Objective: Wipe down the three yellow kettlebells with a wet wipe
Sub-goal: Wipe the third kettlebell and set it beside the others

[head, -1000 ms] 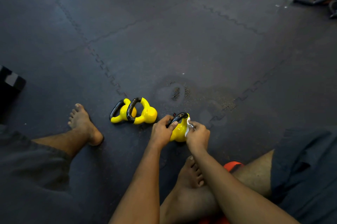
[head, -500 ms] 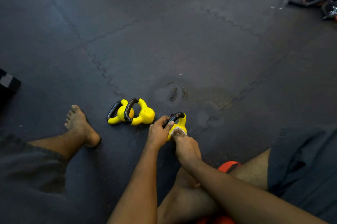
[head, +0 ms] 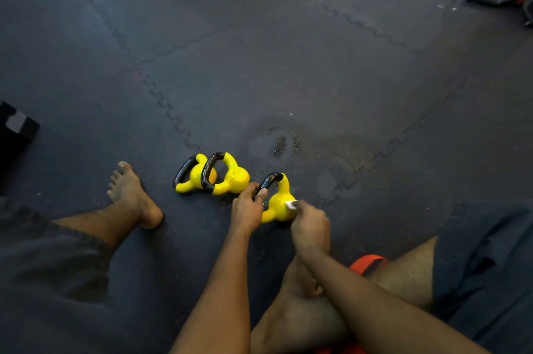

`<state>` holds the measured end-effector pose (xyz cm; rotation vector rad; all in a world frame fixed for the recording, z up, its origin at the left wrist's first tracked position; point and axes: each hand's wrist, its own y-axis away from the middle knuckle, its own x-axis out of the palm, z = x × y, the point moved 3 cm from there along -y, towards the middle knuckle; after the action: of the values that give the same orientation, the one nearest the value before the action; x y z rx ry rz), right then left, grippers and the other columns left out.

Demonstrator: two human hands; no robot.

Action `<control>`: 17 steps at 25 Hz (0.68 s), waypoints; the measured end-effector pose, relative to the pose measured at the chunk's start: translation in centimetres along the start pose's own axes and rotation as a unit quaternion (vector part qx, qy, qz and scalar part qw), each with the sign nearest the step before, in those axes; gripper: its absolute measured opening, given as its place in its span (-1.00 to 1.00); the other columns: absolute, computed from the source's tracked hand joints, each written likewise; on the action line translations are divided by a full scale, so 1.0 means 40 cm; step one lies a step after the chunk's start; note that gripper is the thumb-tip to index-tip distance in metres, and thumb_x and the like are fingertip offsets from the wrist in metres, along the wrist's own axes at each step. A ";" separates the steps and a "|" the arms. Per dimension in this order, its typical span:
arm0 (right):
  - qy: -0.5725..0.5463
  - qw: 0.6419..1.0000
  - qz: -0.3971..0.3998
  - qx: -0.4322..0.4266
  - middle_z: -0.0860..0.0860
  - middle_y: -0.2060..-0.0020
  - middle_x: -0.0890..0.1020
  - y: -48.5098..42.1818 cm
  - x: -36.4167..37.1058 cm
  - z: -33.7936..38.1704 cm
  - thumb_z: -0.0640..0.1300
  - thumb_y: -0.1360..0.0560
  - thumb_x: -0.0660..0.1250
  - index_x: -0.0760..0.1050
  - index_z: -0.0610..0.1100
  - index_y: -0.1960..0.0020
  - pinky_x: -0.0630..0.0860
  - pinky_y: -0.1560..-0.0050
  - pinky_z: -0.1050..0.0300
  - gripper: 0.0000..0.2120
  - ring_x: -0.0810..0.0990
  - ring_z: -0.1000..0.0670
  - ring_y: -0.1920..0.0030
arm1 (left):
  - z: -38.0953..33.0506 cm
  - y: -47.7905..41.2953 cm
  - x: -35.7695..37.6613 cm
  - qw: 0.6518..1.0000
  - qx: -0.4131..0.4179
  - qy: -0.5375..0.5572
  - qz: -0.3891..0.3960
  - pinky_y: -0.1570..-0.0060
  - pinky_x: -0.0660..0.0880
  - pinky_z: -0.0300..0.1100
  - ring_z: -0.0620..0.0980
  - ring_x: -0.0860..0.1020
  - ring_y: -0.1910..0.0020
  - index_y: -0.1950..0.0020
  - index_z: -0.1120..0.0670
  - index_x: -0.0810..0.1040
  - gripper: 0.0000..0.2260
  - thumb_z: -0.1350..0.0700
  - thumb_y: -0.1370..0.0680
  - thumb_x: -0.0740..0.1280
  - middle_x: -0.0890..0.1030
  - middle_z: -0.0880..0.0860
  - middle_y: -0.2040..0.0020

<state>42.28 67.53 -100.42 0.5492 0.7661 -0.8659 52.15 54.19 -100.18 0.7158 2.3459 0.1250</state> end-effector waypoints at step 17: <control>-0.137 0.987 0.016 0.081 -0.19 -0.02 0.69 -0.072 0.068 0.002 -0.25 -0.55 0.20 0.60 -0.07 -0.24 0.50 0.04 0.13 -0.66 0.64 -0.18 -0.01 | -0.019 0.009 0.011 1.000 -0.002 -0.019 -0.002 0.13 0.49 0.01 0.19 0.57 0.14 -0.01 0.09 0.50 -0.82 -0.01 -0.62 0.24 0.62 0.17 0.20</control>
<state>41.06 64.63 -102.85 0.5698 0.4386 -0.9559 51.57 54.79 -99.75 0.7060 2.3092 0.1144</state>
